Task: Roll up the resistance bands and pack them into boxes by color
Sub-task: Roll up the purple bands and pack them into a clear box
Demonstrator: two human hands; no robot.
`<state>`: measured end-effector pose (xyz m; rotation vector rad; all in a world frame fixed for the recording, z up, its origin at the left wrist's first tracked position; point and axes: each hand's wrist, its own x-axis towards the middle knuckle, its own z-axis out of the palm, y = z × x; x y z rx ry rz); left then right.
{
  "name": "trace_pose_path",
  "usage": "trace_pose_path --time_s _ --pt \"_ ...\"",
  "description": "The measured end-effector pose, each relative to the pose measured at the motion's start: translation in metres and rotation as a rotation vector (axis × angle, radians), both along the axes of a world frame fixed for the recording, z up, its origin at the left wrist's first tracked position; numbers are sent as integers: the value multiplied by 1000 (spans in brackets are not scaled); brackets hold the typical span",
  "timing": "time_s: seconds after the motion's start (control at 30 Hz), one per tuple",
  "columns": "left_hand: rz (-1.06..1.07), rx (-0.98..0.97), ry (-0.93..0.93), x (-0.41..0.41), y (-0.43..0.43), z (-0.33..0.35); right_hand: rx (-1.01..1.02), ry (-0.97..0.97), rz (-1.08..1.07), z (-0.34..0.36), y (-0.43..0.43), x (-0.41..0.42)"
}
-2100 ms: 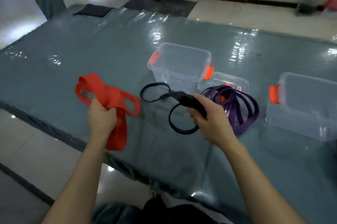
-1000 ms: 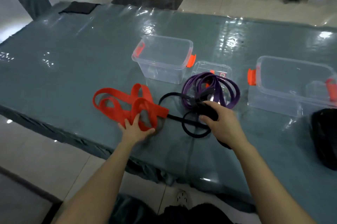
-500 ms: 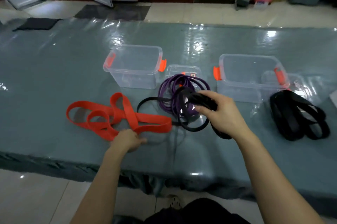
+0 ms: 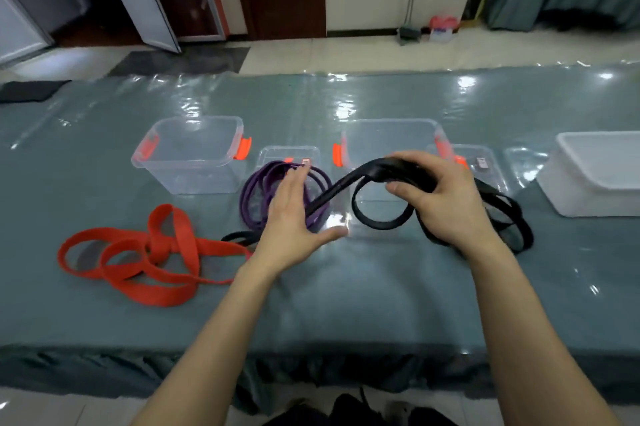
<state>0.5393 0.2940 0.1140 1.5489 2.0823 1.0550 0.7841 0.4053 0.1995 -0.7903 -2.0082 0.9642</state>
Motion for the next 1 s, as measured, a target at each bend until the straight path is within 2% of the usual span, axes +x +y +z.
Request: trace_pose_path --time_s 0.2,0.27,0.33,0.4,0.53,0.6,0.77,0.9,1.0 --pt "-133 -9 -148 91 80 47 -11 113 -71 30 40 87" --pt "-63 29 -86 107 100 58 -57 90 -143 22 58 116" --pt "-43 54 -42 117 111 73 -99 -44 -194 6 73 144" --pt "-163 14 -54 122 117 89 -122 -229 -206 -10 82 167" --pt "-425 -152 -85 131 121 125 -222 -565 -50 -31 90 191" --pt "-449 -114 -69 146 131 133 -272 -656 21 -41 93 193" --pt "-290 80 57 191 145 121 -232 -474 22 -63 96 193" --pt "-165 267 -58 208 148 127 -407 -107 65 -70 96 201" --pt "-149 279 -121 222 151 148 -439 -37 79 -74 89 196"
